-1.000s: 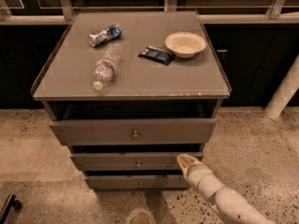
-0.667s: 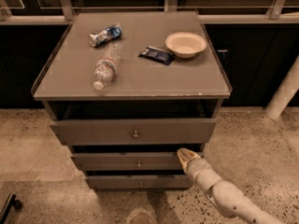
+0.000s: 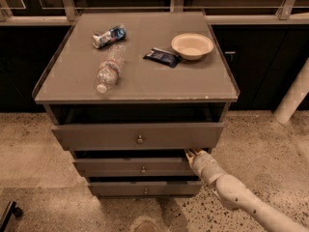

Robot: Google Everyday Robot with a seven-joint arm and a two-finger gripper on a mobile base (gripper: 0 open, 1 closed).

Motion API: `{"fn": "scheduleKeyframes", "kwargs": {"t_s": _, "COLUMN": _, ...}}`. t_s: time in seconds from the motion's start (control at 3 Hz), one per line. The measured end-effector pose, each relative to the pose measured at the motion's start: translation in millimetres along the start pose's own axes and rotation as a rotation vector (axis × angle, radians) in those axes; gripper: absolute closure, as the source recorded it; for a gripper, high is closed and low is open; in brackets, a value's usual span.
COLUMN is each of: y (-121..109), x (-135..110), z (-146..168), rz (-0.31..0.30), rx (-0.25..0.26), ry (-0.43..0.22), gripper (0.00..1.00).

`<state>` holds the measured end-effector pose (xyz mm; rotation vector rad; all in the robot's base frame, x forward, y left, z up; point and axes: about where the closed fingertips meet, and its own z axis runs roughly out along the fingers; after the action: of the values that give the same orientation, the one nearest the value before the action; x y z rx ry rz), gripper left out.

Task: Open middle drawer

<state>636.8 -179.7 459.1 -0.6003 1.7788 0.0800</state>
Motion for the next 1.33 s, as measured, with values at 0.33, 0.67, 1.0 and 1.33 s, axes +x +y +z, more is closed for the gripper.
{"fn": "scheduleKeyframes", "kwargs": {"t_s": 0.33, "y": 0, "x": 0, "z": 0, "rz": 0.000, "rx": 0.000, "ry": 0.000, "gripper": 1.00}}
{"fn": "scheduleKeyframes", "kwargs": {"t_s": 0.67, "y": 8, "x": -1, "z": 2, "rz": -0.058, "rx": -0.035, "ry": 0.000, "gripper": 1.00}}
{"fn": "scheduleKeyframes", "kwargs": {"t_s": 1.0, "y": 13, "x": 1, "z": 1, "rz": -0.119, "rx": -0.063, "ry": 0.000, "gripper": 1.00}}
{"fn": "scheduleKeyframes", "kwargs": {"t_s": 1.33, "y": 18, "x": 5, "z": 1, "rz": -0.155, "rx": -0.084, "ry": 0.006, "gripper": 1.00}}
